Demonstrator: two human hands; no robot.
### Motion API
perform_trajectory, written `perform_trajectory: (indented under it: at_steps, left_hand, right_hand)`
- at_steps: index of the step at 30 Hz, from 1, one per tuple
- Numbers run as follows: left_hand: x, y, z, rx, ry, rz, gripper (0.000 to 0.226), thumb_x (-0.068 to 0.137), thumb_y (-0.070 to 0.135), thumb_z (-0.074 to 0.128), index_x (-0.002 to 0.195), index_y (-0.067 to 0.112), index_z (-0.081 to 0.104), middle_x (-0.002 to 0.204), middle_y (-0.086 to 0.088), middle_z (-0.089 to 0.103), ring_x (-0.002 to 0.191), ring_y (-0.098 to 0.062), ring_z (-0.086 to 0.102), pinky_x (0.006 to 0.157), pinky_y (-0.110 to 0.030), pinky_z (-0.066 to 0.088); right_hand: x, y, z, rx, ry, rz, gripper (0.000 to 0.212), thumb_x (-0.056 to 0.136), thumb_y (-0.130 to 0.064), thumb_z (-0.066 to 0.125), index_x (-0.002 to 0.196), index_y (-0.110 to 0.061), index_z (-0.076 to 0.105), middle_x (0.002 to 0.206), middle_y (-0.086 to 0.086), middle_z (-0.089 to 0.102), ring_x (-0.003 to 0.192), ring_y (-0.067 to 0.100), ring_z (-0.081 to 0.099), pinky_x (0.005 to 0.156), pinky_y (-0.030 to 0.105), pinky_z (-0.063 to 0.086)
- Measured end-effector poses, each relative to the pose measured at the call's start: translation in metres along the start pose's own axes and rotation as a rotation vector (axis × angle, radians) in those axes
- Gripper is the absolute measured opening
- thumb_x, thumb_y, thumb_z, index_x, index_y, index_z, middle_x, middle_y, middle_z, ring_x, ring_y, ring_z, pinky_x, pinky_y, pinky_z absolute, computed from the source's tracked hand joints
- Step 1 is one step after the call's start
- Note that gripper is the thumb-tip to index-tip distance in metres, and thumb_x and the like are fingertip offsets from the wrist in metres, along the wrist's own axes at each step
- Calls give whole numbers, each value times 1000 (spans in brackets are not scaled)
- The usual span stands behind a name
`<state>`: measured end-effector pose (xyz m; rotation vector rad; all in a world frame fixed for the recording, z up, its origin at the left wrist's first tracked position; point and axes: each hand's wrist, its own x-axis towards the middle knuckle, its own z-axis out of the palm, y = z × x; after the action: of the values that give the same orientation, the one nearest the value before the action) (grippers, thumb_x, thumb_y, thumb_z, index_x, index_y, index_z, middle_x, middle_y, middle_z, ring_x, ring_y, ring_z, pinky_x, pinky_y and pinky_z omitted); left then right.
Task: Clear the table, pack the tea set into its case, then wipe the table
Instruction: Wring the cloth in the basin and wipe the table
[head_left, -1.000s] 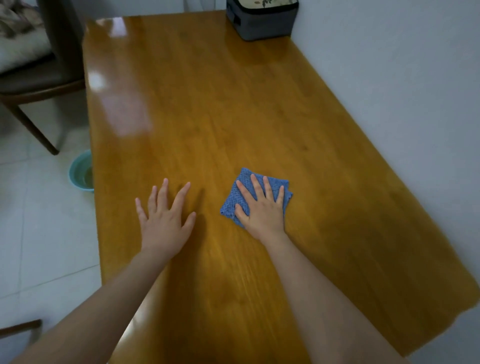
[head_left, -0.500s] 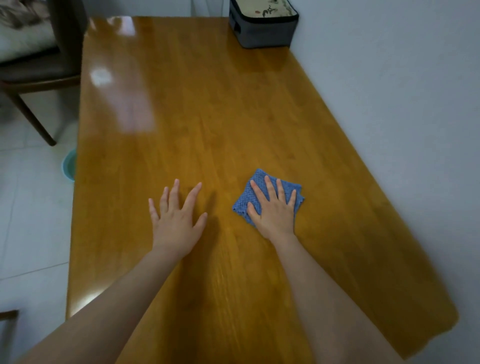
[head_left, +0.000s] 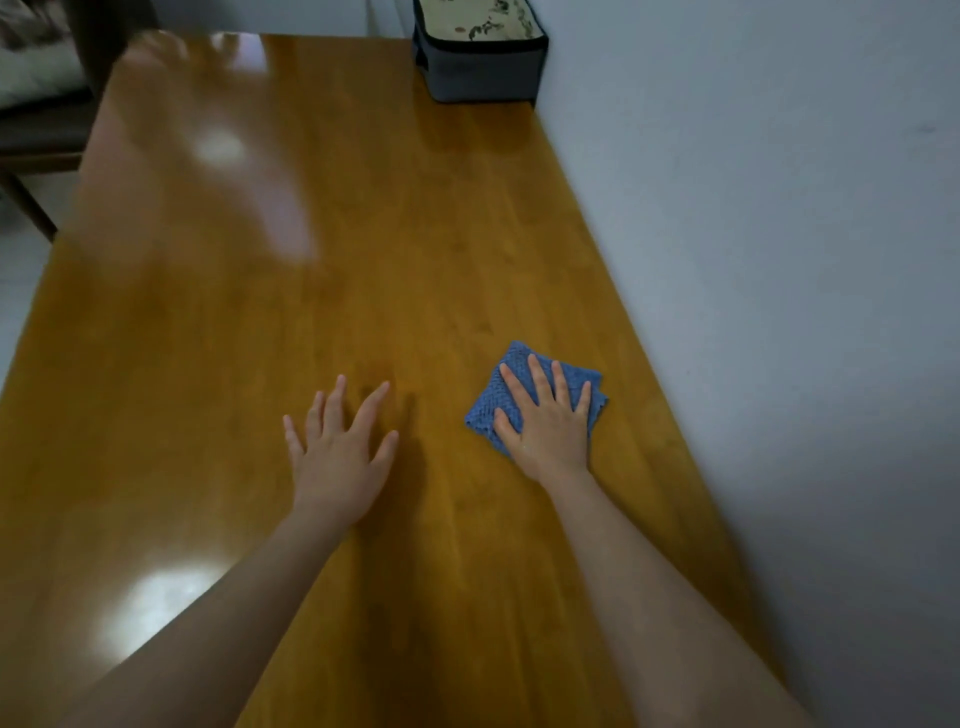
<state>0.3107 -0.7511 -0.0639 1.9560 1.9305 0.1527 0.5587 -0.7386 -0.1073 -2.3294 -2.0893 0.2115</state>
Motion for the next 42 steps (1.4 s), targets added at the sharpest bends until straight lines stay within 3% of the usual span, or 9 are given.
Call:
perform_trajectory:
  at_steps: [16,25,36,42]
  left_hand:
    - [-27,68,26,69,-41,81,59,97,53,35,150,48,8,162,1,-3,149,-24,-7,118,-53,-7]
    - [-56,53,26,61,-31,77,61,97,53,37,150,47,8,162,0,-3,149,-24,-7,118,-52,-7]
    - [-98,3,16,26,18,-4,61,97,53,36,150,49,6,162,-1,-4,149,-25,-6,118,-52,-7]
    - [-110,-34,6,35,23,-30,61,97,53,36,149,49,5,162,-1,-4,149,-25,-7,117,-52,-7]
  right_hand:
    - [-16,93,-7,-27,-21,103,61,96,-62,20,152,-45,3,163,-5,1,150,24,-4,116,59,-5]
    - [-67,107,-3,-26,-18,132,67,88,-65,8,152,-43,6,163,-3,6,150,25,-1,116,58,-2]
    - [-119,73,2,-36,-65,225,73,81,-67,-8,150,-43,-5,163,-4,-4,149,25,-8,116,59,-6]
    - [-143,24,9,-34,-62,208,69,82,-67,-7,148,-44,-7,163,-3,-4,149,26,-9,115,61,-7]
